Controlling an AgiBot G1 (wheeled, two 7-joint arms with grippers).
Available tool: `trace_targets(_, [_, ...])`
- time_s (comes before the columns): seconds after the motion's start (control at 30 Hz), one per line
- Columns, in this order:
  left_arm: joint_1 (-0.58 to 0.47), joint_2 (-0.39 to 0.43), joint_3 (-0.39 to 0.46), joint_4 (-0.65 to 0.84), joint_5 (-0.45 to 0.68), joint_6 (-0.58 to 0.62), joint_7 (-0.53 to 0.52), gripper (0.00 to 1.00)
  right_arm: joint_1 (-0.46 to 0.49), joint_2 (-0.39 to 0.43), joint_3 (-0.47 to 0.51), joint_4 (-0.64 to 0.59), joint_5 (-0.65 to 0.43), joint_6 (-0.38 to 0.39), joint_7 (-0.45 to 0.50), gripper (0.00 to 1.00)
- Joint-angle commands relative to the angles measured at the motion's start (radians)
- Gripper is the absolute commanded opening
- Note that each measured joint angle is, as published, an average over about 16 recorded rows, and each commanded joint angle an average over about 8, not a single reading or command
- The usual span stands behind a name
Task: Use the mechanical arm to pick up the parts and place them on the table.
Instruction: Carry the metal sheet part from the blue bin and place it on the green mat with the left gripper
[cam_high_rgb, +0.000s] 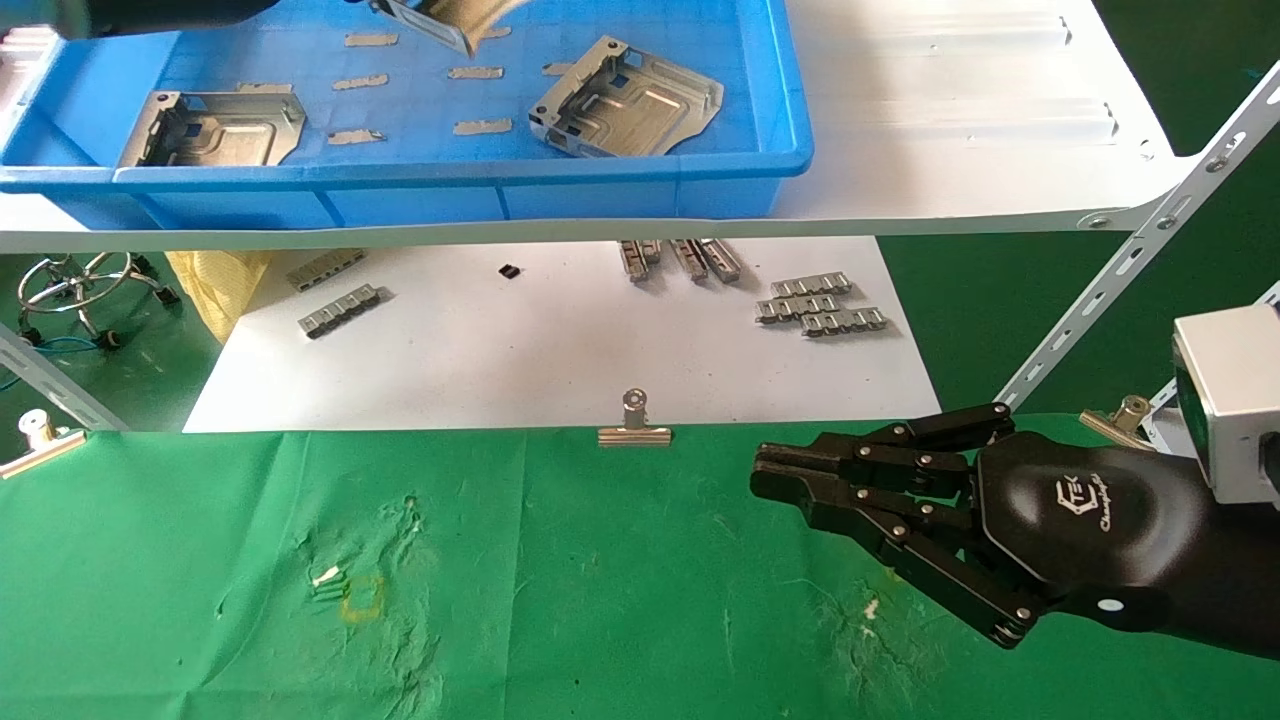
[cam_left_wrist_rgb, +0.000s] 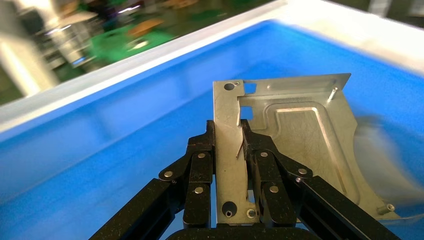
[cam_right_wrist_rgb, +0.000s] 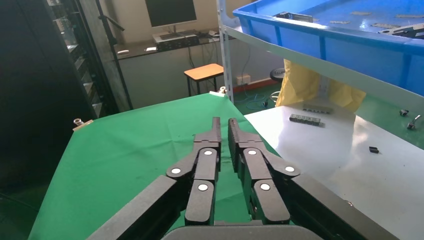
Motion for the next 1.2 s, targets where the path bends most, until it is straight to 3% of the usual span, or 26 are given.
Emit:
trace_targets(0.03, [-0.002,-0.023,-0.007,-0.019,-0.011,0.077,0.023,0.0,0.0,0.0,0.0,0.0,0.0,0.0,0.0,1.0])
trace_targets(0.2, [0.026,-0.075,-0.022,-0.072,-0.048,0.314,0.127,0.0,0.0,0.0,0.0,0.0,0.0,0.0,0.0,1.0])
trace_targets(0.33, [0.082,-0.113,-0.023,-0.155,-0.098,0.409,0.2,0.0,0.0,0.0,0.0,0.0,0.0,0.0,0.0,1.0])
trace_targets(0.47, [0.188,-0.18,0.004,-0.337,-0.201,0.423,0.228,0.0,0.0,0.0,0.0,0.0,0.0,0.0,0.0,1.0])
trace_targets(0.63, [0.354,-0.329,0.07,-0.624,-0.382,0.418,0.234,0.0,0.0,0.0,0.0,0.0,0.0,0.0,0.0,1.0])
trace_targets(0.77, [0.451,-0.427,0.139,-0.738,-0.432,0.407,0.296,0.0,0.0,0.0,0.0,0.0,0.0,0.0,0.0,1.0])
trace_targets(0.9, [0.502,-0.46,0.207,-0.711,-0.385,0.395,0.423,0.0,0.0,0.0,0.0,0.0,0.0,0.0,0.0,1.0])
trace_targets(1.2, [0.557,-0.423,0.281,-0.418,-0.295,0.382,0.701,0.0,0.0,0.0,0.0,0.0,0.0,0.0,0.0,1.0])
